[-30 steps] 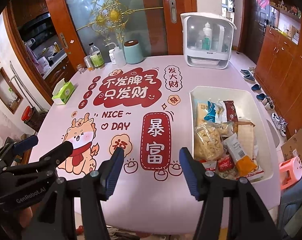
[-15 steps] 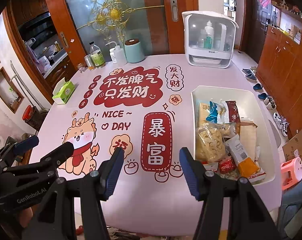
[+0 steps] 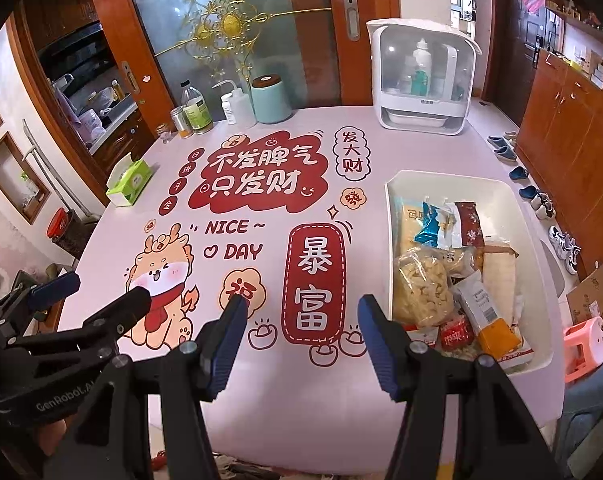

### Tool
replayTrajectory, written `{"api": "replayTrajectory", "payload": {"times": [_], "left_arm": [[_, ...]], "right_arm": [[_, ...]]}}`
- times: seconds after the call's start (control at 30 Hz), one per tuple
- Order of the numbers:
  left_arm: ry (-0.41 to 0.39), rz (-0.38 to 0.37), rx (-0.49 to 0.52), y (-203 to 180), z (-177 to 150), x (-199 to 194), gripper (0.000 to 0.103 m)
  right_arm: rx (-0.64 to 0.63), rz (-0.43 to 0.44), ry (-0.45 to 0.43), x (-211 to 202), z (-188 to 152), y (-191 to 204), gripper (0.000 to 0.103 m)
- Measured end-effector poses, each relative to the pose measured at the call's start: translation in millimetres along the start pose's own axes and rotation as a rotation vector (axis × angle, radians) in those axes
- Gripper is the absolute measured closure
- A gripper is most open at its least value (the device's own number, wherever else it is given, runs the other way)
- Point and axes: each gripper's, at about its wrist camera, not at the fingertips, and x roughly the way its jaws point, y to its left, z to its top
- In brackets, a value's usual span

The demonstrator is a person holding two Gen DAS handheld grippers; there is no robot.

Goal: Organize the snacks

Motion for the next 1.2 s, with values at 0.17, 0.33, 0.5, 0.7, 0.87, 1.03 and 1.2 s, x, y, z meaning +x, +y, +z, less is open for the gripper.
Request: {"api": "replayTrajectory", "payload": {"times": [0.17,0.33,0.5,0.7,0.87,1.03,1.2], "left_arm": [[-0.001,0.001,0.000,0,0,0,0.008],[0.001,0.003,0.001,0,1,0,0.008],[0.002,0.011,-0.005,-2,-2,2,0.008],[0.005,0.014,-0.007,-3,-4,2,0.008],[0.000,0.013,0.000,-4,-5,1,0.008],[0.003,0.016,0.003,-10,-6,-3,0.008],[0.005,0.016,0.004,-10,-8,-4,0.008]], "right_arm": [[0.000,0.003,0.001,1,0,0,0.045],[-0.003,0.004,0.000,1,1,-1,0.045],[-0.006,0.015,-0.003,3,1,-3,0.045],[-0.006,0.015,-0.006,3,2,-6,0.045],[-0.009,0.019,-0.006,4,2,-7,0.045],[-0.005,0.026,-0.001,3,3,-10,0.045],[-0.005,0.028,-0.001,3,2,-13,0.045]]}}
